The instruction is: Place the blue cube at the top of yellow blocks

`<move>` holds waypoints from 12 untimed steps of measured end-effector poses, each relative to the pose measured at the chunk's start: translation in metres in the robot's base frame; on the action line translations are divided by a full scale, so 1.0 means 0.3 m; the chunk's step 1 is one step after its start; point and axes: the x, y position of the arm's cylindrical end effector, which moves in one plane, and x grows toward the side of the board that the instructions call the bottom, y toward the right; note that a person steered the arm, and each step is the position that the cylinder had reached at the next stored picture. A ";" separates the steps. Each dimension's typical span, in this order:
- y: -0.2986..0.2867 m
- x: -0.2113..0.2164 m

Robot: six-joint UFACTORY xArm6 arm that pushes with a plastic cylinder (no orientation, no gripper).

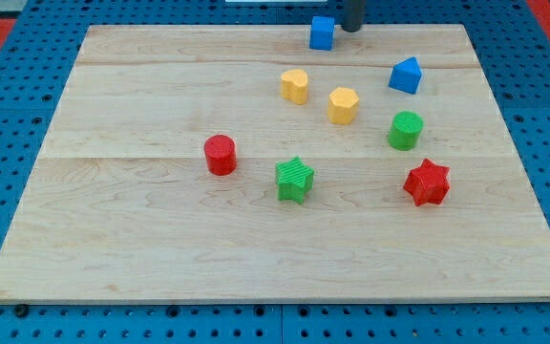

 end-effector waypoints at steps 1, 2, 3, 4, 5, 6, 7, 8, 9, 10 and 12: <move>-0.193 0.001; -0.294 0.064; -0.372 0.128; -0.500 0.172; -0.601 0.186; -0.605 0.214; -0.495 0.214; -0.421 0.235; -0.472 0.308; -0.485 0.368; -0.349 0.363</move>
